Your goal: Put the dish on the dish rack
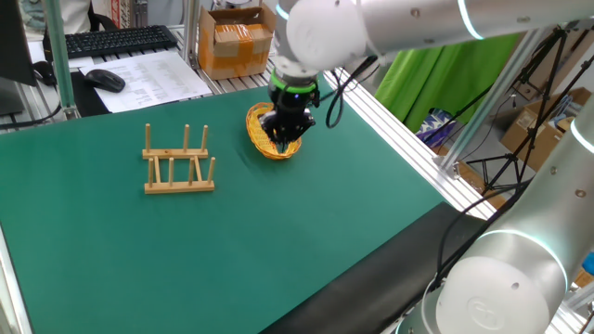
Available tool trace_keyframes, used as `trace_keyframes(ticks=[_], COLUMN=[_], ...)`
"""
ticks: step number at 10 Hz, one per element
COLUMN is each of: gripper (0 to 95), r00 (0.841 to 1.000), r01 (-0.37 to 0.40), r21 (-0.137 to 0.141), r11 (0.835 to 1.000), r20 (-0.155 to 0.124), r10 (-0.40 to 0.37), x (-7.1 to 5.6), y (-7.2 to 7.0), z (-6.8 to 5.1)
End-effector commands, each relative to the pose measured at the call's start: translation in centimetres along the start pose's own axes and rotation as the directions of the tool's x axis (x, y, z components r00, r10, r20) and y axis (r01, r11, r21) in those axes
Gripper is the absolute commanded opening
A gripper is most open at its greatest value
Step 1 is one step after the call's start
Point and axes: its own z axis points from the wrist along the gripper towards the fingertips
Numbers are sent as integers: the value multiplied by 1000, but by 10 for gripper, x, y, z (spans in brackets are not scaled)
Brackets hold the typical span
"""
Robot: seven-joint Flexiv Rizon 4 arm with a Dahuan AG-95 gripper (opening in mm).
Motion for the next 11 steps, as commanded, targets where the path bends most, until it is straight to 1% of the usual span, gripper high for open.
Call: trace_keyframes(ticks=[1,2,3,5,6,8,9,10,11], gripper=[0,0,0,0,0,0,0,0,0], r00=[1000,1000,1000,1000,999,999,999,999,999], r01=[-1,-17,-13,15,23,24,28,33,41], r21=[7,15,17,17,14,13,13,14,12], r11=[1000,1000,1000,1000,1000,1000,1000,999,999], r20=[14,12,15,21,23,28,32,29,26], r10=[0,16,13,-15,-23,-25,-28,-33,-41], x=[-10,-15,-15,-16,-17,-22,-27,-38,-45], y=[-1,-2,-3,-12,-20,-26,-28,-31,-35], z=[-6,-8,-9,-11,-12,-12,-14,-19,-21])
